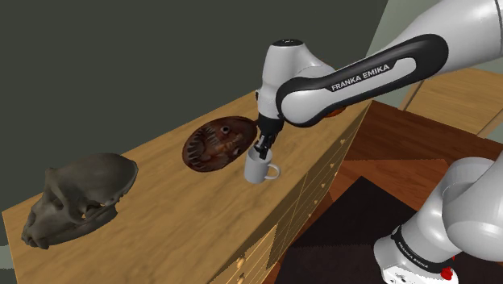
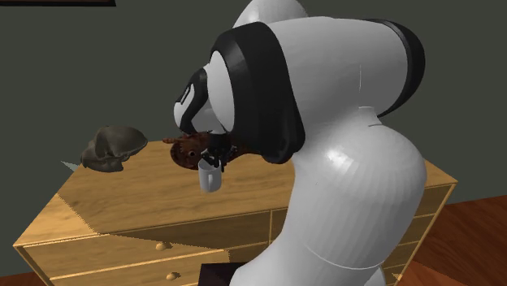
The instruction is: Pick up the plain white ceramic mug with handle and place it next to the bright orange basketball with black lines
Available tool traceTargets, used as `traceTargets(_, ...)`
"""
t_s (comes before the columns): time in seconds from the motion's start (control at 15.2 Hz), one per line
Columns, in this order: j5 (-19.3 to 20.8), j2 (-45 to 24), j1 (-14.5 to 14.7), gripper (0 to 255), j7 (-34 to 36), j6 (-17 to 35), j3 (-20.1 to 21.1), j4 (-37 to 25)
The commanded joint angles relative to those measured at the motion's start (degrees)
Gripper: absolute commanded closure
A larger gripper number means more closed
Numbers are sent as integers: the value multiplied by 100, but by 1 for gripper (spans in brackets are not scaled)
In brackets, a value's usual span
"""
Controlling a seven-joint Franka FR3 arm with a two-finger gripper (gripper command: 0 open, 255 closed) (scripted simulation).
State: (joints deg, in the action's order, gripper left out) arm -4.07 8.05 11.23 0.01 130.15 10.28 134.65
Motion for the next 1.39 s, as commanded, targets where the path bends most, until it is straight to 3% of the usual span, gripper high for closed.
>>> traceTargets(0.0, -8, 83, 3, 255, 7, -172, -1, -105)
traceTargets(1.32, -28, 575, -10, 255, 9, -1749, -65, -1193)
